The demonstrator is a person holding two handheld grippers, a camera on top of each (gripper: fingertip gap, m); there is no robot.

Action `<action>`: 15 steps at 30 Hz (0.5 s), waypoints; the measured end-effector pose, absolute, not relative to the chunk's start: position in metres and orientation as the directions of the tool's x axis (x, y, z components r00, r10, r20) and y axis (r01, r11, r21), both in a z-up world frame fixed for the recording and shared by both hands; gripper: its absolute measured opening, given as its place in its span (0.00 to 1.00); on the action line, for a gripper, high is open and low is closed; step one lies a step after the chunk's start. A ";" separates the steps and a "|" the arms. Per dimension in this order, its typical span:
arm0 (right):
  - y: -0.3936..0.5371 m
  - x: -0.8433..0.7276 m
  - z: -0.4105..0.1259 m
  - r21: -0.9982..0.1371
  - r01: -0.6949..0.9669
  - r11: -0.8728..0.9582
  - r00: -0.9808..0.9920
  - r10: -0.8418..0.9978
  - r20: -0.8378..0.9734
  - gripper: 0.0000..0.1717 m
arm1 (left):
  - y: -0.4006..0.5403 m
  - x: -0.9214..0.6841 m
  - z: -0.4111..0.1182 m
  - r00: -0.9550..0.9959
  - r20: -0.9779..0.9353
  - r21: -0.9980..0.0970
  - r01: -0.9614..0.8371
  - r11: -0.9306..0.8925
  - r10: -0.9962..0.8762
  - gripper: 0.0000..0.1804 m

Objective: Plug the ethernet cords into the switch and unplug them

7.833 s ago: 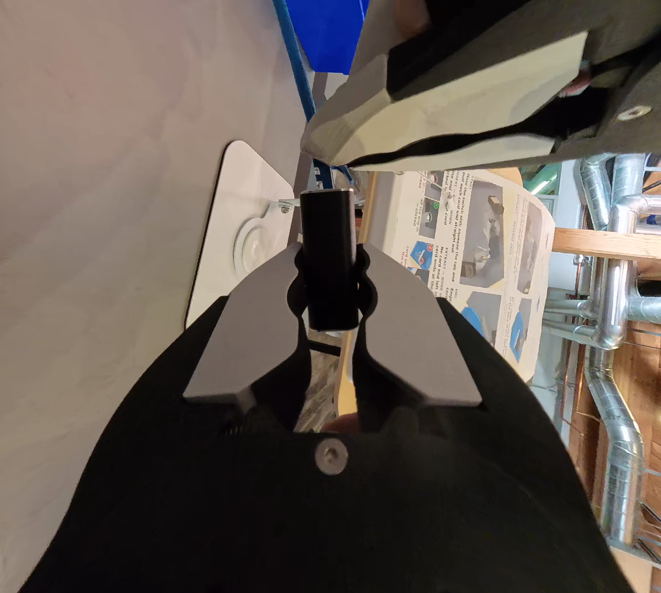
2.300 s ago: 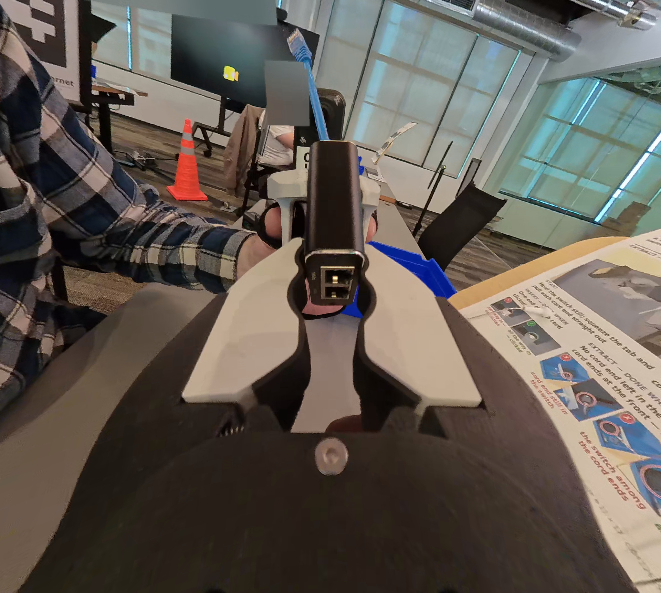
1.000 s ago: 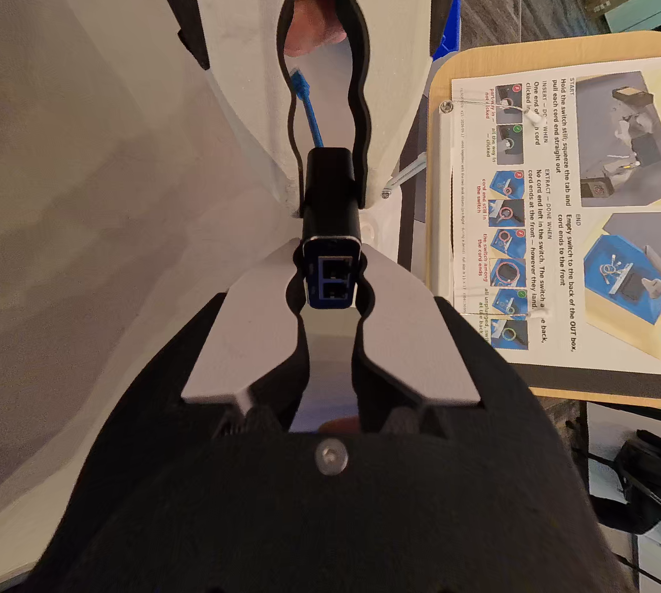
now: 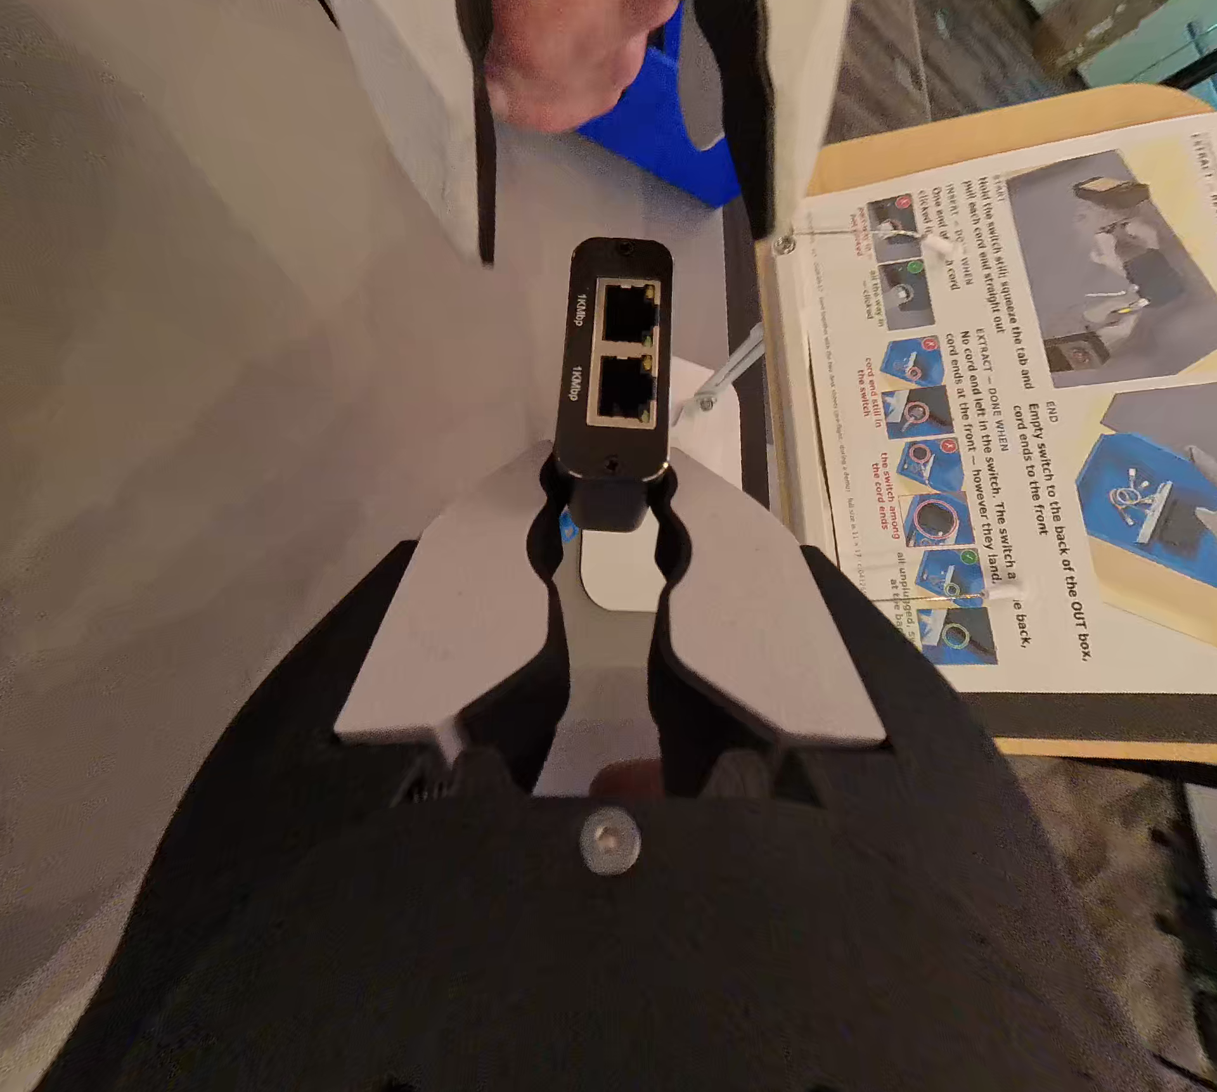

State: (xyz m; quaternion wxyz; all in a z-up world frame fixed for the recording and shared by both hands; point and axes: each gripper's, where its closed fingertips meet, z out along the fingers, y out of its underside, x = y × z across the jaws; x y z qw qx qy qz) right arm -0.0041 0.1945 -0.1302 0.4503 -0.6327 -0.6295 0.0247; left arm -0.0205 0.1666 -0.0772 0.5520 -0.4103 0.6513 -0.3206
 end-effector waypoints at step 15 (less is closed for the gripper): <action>0.166 -0.027 -0.125 -0.721 0.659 0.214 0.128 0.913 0.388 0.31 | 0.136 -0.030 -0.095 -0.293 -0.489 -0.777 -0.281 0.563 -0.822 0.13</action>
